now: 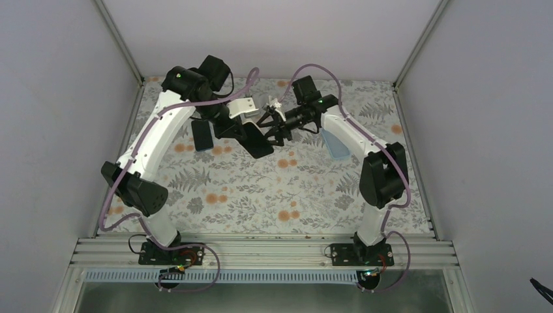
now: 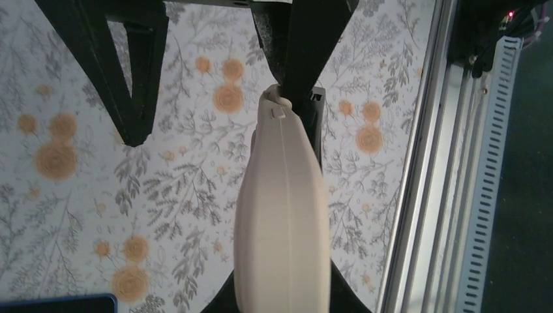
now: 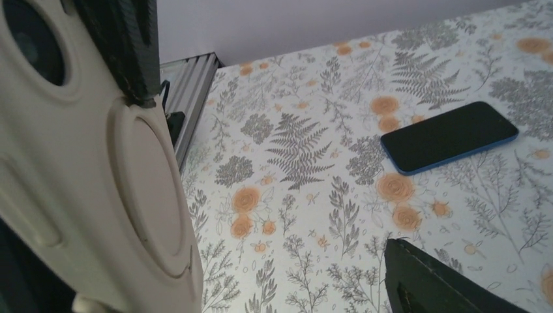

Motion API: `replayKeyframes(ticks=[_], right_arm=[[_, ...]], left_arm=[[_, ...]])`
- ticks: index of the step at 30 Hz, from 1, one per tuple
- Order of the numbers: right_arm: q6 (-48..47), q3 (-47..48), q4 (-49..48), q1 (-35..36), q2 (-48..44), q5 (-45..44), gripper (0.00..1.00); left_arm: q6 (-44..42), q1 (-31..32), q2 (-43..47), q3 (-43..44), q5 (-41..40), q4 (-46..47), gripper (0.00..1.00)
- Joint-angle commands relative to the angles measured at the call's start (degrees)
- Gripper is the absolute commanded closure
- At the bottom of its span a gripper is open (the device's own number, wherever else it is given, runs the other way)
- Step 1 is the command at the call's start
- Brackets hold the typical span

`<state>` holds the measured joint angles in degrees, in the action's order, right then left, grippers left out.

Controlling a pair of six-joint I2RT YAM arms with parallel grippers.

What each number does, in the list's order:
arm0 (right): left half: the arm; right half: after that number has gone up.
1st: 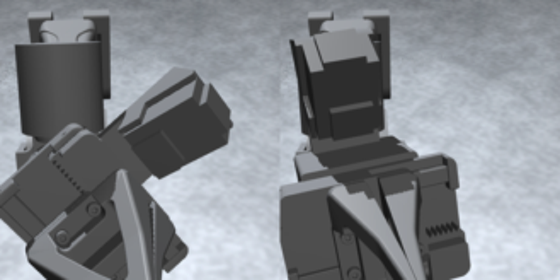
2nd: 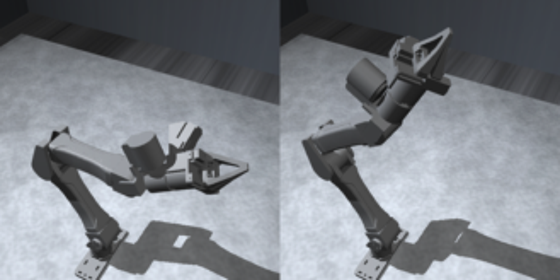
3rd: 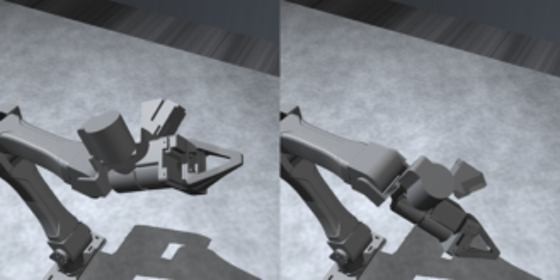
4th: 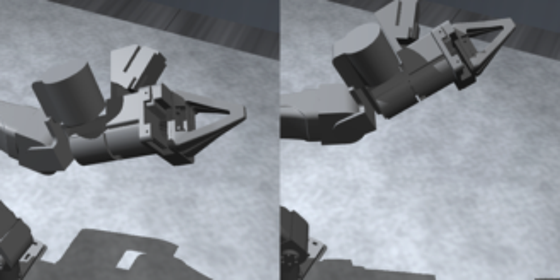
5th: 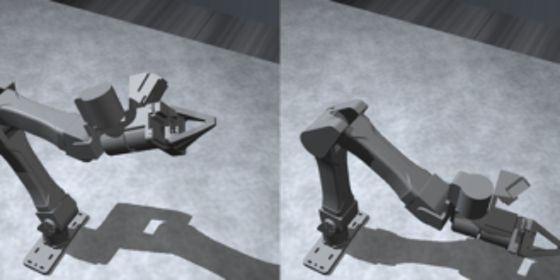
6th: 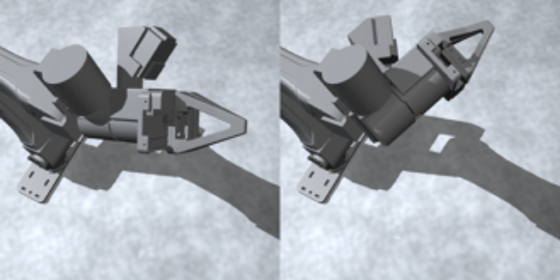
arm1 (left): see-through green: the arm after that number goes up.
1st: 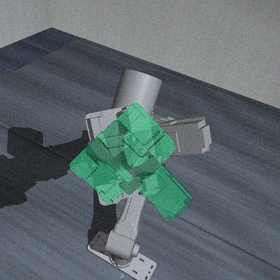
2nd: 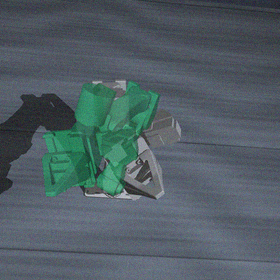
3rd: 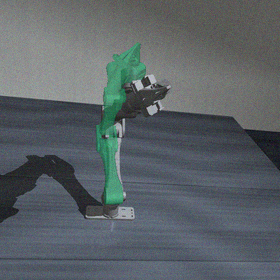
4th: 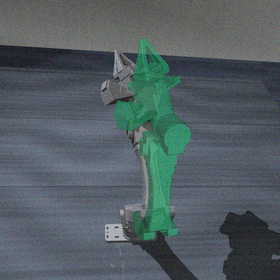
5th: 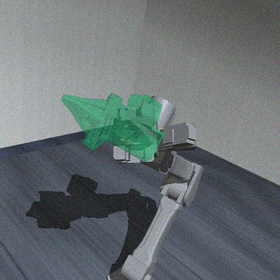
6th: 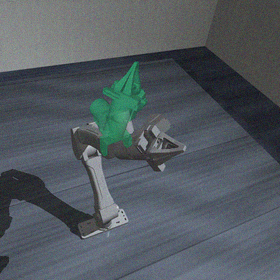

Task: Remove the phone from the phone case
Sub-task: Remove the phone case from the phone.

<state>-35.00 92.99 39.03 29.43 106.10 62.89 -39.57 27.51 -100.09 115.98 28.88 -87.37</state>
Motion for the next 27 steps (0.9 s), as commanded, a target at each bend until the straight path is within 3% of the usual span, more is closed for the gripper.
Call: replayKeyframes(ticks=[1,8,12,19,22,27], right_arm=[[11.6,7.14,-1.0,17.05,-5.29,24.17,0.27],[9.29,6.18,0.87,16.64,-7.87,20.84,0.66],[9.41,4.56,0.5,15.3,-9.58,18.91,0.96],[12.59,2.15,-2.1,10.47,-13.65,19.02,0.97],[11.84,1.76,-0.7,7.68,-14.6,19.93,0.97],[7.99,2.37,4.26,4.15,-14.99,20.79,0.97]], left_arm=[[6.72,5.06,-10.01,0.98,0.76,46.14,0.98],[5.96,3.41,-9.11,0.42,2.72,44.48,0.98],[4.91,2.7,-7.52,-1.14,4.1,43.42,0.98],[2.31,2.64,-6.79,-0.81,6.14,37.58,0.96],[1.61,2.64,-6.33,-0.96,6.29,35.73,0.78],[1.72,2.47,-4.4,-3.7,5.39,36.74,0.34]])
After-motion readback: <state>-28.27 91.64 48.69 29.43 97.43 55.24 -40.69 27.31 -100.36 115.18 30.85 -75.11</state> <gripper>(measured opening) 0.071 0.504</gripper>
